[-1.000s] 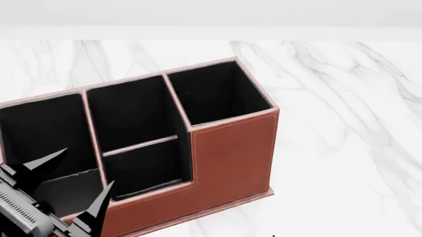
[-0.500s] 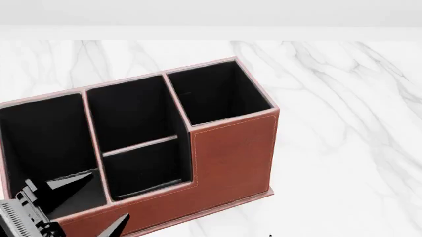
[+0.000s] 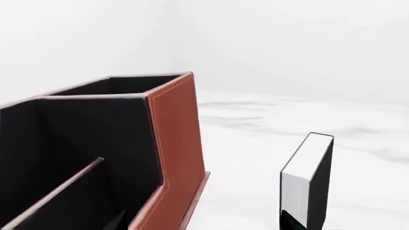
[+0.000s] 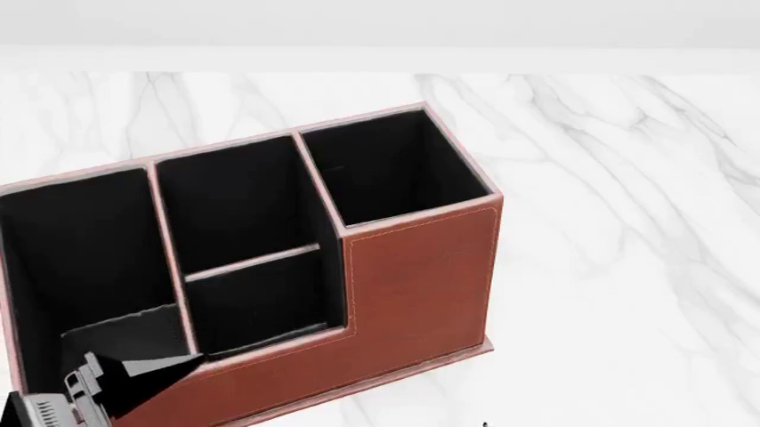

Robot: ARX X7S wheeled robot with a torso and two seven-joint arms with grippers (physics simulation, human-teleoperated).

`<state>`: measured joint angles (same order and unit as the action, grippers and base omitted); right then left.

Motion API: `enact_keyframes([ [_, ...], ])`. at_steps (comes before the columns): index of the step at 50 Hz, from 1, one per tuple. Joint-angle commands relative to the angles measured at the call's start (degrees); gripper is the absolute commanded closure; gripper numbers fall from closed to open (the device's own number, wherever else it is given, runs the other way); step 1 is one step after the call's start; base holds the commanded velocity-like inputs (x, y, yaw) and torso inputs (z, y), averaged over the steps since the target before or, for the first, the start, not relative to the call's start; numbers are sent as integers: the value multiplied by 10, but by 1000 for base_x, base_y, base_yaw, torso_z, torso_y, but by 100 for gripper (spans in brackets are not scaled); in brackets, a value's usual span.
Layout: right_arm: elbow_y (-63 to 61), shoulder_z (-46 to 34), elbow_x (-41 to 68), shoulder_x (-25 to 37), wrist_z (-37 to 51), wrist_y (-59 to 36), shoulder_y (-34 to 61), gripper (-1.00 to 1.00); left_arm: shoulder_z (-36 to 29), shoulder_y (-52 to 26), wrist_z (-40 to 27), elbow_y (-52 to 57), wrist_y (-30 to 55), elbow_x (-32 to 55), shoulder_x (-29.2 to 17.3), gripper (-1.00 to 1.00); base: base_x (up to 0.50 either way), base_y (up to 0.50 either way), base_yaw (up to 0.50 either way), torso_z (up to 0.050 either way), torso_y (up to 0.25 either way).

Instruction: Pick up the book and place it in the back compartment of the caddy.

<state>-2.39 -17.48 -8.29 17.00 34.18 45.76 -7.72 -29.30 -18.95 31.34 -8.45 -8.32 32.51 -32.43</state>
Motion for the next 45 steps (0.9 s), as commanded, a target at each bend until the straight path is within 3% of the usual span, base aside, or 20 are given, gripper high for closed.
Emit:
enact_keyframes([
  [1, 1, -2, -1, 2, 3, -1, 1, -100, -13, 0, 16, 8, 7, 4, 0, -100, 0, 0, 0, 0, 0],
  [45, 3, -10, -1, 8, 12, -3, 5, -100, -69, -39, 46, -17, 36, -23, 48, -100, 0, 0, 0, 0, 0],
])
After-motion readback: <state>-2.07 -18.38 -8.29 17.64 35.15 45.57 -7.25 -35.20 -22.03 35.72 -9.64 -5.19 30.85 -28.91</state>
